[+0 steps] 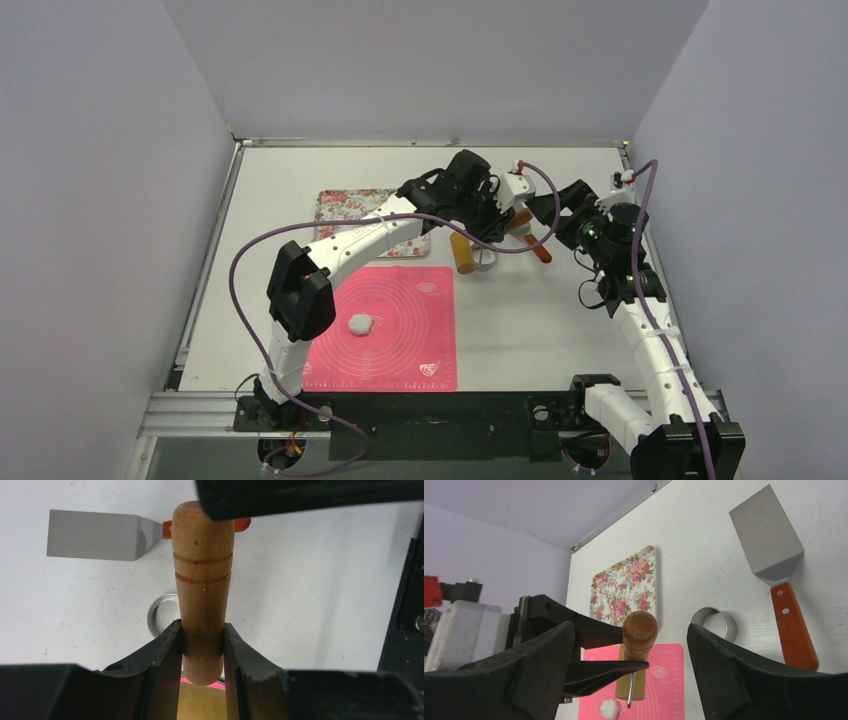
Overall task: Roll out the dumpling wrappers from the dough
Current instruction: Pick up the rolling pin from the center of the board.
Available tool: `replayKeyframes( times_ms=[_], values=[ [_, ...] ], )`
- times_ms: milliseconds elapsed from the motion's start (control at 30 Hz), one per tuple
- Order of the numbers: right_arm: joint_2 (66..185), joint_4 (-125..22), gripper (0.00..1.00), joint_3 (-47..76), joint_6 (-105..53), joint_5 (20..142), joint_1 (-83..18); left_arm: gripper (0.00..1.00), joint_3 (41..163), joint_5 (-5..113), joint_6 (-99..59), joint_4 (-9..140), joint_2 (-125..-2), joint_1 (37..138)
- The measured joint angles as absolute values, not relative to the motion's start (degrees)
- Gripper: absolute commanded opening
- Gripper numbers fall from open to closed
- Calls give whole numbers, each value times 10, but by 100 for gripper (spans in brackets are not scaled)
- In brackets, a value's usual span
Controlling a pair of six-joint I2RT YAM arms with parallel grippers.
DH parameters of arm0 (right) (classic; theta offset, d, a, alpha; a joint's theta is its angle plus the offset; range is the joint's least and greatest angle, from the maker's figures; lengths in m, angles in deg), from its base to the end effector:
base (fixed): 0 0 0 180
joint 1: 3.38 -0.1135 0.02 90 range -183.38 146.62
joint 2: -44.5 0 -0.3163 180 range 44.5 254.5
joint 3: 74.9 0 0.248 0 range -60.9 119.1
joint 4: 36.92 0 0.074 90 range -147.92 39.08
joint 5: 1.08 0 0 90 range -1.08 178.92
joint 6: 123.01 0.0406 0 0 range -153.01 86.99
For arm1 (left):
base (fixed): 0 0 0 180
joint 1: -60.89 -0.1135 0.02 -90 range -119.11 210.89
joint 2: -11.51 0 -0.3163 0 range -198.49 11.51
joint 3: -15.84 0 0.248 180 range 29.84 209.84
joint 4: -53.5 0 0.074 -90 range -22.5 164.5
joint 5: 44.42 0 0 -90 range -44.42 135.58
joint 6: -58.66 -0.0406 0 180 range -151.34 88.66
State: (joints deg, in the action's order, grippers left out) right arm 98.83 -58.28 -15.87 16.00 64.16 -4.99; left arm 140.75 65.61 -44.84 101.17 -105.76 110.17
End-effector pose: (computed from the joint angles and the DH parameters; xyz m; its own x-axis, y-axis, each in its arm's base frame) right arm 0.1884 0.0223 0.3590 -0.5100 0.6714 -0.5378 -0.0635 0.5941 0.8019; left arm 0.3134 -0.3854 0.3555 -0.2018 0.5707 -0.7960 0.9567 0.2889 -0.0355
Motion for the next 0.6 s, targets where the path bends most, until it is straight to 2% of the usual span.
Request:
replayKeyframes(
  times_ms=[333,600],
  values=[
    [1013,-500,76,-196,209,655,-81,0,1410,674,-423,1014,-1042,1101],
    [1046,-477,58,-195,203,682,-132,0,1427,677,-418,1014,-1042,1099]
  ],
)
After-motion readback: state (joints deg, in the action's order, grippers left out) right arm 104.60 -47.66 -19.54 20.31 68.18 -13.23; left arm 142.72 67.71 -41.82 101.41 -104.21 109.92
